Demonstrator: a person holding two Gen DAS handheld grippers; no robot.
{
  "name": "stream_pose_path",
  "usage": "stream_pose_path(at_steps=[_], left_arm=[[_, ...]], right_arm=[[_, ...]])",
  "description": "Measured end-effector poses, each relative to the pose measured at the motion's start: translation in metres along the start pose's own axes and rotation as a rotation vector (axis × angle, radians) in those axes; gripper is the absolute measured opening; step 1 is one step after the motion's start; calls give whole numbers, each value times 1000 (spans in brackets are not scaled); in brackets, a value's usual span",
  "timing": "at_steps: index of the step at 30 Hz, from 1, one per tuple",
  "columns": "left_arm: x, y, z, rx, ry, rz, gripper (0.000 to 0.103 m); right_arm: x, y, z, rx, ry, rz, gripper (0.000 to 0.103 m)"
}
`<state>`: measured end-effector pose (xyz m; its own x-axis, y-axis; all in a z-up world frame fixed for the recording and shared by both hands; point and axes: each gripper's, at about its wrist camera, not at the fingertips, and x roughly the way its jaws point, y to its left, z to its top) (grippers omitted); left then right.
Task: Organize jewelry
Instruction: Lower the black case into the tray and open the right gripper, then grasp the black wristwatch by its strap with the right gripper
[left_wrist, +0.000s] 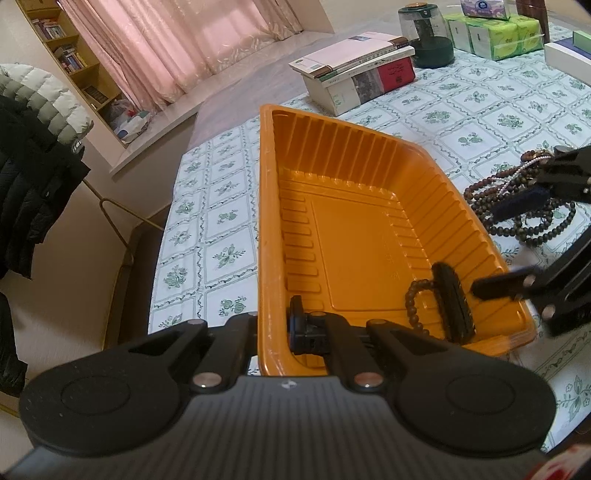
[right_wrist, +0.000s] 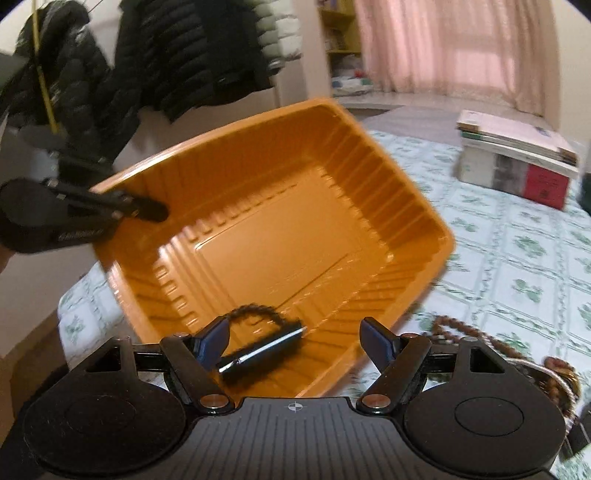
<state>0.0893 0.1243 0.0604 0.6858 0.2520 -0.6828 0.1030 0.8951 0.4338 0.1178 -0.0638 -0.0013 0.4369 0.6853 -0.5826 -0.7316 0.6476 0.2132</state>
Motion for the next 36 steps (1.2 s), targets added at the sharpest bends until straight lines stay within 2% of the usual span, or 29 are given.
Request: stream_pose_path(at_steps=[7, 13, 18, 24, 27, 32, 36], left_arm=[[0, 0, 1, 0, -1, 0, 2], [-1, -1, 1, 1, -3, 2, 2], [-2, -1, 1, -4, -1, 1, 2], [-2, -1, 0, -2, -1, 2, 2], [-1, -1, 0, -2, -1, 2, 2], [-2, -1, 0, 0, 0, 3, 2], [-2, -1, 0, 0, 0, 3, 2]], right_arm=[[-34, -26, -29, 54, -1, -165, 78], [-70, -67, -69, 218, 26, -341, 78], [-93, -93, -90, 326, 21, -433, 78], [-111, -114, -89, 393, -42, -504, 78], [-111, -124, -81, 418, -62, -523, 68], [-97, -137, -68, 444, -68, -560, 62], [-83, -149, -62, 481, -42, -584, 62]])
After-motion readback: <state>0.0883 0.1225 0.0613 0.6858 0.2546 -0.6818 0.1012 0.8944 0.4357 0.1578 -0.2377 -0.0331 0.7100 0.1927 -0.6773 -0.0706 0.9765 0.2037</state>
